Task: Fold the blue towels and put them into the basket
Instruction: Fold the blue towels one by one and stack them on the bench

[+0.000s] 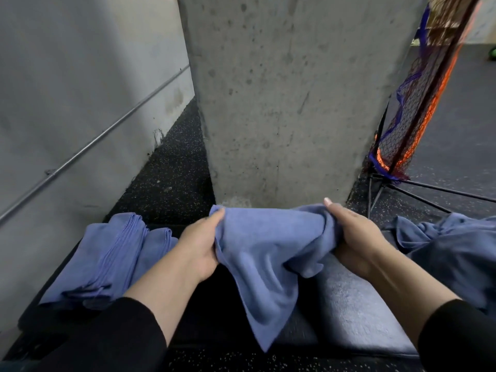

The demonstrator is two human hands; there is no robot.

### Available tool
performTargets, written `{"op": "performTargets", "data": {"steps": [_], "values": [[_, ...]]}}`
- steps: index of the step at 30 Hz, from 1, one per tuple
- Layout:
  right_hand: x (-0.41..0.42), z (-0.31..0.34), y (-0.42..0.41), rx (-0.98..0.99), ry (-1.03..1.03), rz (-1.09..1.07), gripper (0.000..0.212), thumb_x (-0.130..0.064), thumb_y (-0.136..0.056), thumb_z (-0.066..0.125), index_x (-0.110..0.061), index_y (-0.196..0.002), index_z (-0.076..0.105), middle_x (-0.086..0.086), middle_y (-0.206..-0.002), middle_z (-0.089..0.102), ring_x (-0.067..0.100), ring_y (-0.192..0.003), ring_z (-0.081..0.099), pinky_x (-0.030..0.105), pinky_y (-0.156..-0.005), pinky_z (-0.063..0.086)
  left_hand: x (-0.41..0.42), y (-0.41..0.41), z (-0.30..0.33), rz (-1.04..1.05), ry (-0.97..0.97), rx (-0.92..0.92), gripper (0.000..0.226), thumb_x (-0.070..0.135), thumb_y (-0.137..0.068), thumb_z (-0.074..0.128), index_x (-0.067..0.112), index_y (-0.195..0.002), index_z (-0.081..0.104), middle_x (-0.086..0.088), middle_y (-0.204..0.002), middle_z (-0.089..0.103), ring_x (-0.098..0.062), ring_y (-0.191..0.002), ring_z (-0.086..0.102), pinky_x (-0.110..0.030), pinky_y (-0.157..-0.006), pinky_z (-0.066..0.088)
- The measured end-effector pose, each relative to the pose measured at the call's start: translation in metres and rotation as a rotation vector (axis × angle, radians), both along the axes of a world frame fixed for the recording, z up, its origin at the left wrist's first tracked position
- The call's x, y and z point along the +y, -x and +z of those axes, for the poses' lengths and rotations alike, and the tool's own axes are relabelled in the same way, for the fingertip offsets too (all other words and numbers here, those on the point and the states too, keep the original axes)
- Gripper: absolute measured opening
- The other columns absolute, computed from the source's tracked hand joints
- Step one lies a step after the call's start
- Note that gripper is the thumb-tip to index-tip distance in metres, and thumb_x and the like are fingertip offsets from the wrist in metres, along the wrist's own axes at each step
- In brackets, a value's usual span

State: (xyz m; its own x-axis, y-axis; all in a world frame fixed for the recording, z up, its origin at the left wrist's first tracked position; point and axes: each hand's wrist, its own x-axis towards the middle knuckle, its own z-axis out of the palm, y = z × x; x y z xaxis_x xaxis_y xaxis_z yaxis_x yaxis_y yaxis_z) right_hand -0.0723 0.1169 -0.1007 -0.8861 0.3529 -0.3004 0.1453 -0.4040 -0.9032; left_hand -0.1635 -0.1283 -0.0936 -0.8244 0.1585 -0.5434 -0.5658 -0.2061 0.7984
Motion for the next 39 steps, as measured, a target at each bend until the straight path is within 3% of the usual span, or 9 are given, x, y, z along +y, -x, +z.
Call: {"op": "performTargets", "data": {"steps": [3, 7, 10, 13, 16, 28, 33, 36, 39], "values": [[0.002, -0.003, -0.007, -0.078, -0.066, 0.139, 0.049, -0.034, -0.092, 0.068, 0.007, -0.119, 0.064, 0.029, -0.11, 0.07, 0.04, -0.103, 0.069, 0.05, -0.088, 0.054, -0.005, -0.016, -0.007, -0.254, 0.165, -0.098, 0.02, 0.015, -0.098, 0.06, 0.009, -0.114, 0.07, -0.013, -0.097, 0.077, -0.027, -0.081, 0.071, -0.038, -0.072, 0.057], [-0.001, -0.015, -0.007, -0.215, -0.387, 0.146, 0.032, -0.029, -0.089, 0.074, 0.001, -0.101, 0.072, 0.03, -0.105, 0.07, 0.034, -0.095, 0.069, 0.056, -0.09, 0.053, 0.001, -0.012, -0.005, -0.019, 0.152, 0.021, 0.016, 0.01, -0.102, 0.052, 0.006, -0.102, 0.068, -0.012, -0.074, 0.074, -0.026, -0.072, 0.068, -0.032, -0.063, 0.051], [0.011, -0.01, -0.003, -0.145, -0.329, -0.056, 0.035, -0.034, -0.091, 0.071, 0.0, -0.1, 0.072, 0.024, -0.1, 0.074, 0.029, -0.09, 0.071, 0.046, -0.086, 0.055, -0.007, -0.002, -0.004, 0.026, 0.059, -0.031, 0.025, 0.029, -0.102, 0.058, 0.01, -0.107, 0.072, -0.013, -0.096, 0.077, -0.03, -0.091, 0.073, -0.038, -0.077, 0.057], [0.014, -0.011, -0.017, -0.22, -0.261, 0.181, 0.033, -0.029, -0.094, 0.068, 0.001, -0.107, 0.072, 0.024, -0.105, 0.073, 0.039, -0.102, 0.069, 0.052, -0.097, 0.052, -0.007, -0.018, -0.013, -0.327, 0.244, -0.103, 0.025, 0.026, -0.101, 0.058, 0.011, -0.116, 0.071, -0.013, -0.105, 0.077, -0.03, -0.098, 0.073, -0.044, -0.085, 0.057], [0.016, -0.018, -0.023, -0.275, -0.299, 0.374, 0.025, -0.026, -0.092, 0.07, -0.002, -0.101, 0.073, 0.023, -0.106, 0.072, 0.037, -0.093, 0.065, 0.046, -0.083, 0.05, -0.001, -0.022, -0.017, -0.269, 0.246, -0.029, 0.019, 0.016, -0.104, 0.052, 0.009, -0.107, 0.07, -0.011, -0.09, 0.078, -0.024, -0.079, 0.073, -0.031, -0.068, 0.057], [0.043, -0.033, -0.02, -0.174, -0.529, -0.267, 0.025, -0.027, -0.101, 0.055, -0.008, -0.092, 0.069, 0.01, -0.086, 0.065, 0.02, -0.083, 0.054, 0.036, -0.076, 0.044, -0.006, -0.011, -0.017, -0.033, 0.346, 0.219, 0.02, 0.025, -0.103, 0.054, 0.015, -0.104, 0.071, -0.008, -0.1, 0.076, -0.022, -0.093, 0.071, -0.039, -0.085, 0.056], [0.029, -0.035, -0.038, -0.276, -0.205, -0.014, 0.017, -0.015, -0.098, 0.061, -0.003, -0.095, 0.073, 0.017, -0.091, 0.076, 0.03, -0.084, 0.069, 0.041, -0.082, 0.053, -0.005, -0.027, -0.024, -0.32, 0.232, 0.02, 0.02, 0.023, -0.104, 0.053, 0.015, -0.112, 0.07, -0.006, -0.102, 0.078, -0.025, -0.099, 0.073, -0.042, -0.086, 0.057], [0.023, -0.038, -0.053, -0.399, -0.248, 0.206, 0.014, -0.018, -0.094, 0.067, -0.006, -0.098, 0.074, 0.013, -0.09, 0.075, 0.025, -0.079, 0.067, 0.032, -0.068, 0.053, -0.007, -0.03, -0.032, -0.206, 0.313, 0.097, 0.02, 0.028, -0.107, 0.047, 0.024, -0.107, 0.067, -0.003, -0.098, 0.078, -0.023, -0.095, 0.072, -0.039, -0.08, 0.058], [0.02, -0.049, -0.057, -0.414, -0.329, 0.101, 0.014, -0.019, -0.1, 0.058, -0.009, -0.099, 0.069, 0.012, -0.093, 0.074, 0.025, -0.079, 0.066, 0.031, -0.064, 0.051, -0.008, -0.032, -0.037, -0.129, 0.475, 0.218, 0.02, 0.029, -0.106, 0.048, 0.022, -0.1, 0.066, -0.004, -0.094, 0.074, -0.021, -0.09, 0.07, -0.034, -0.075, 0.055]]}}
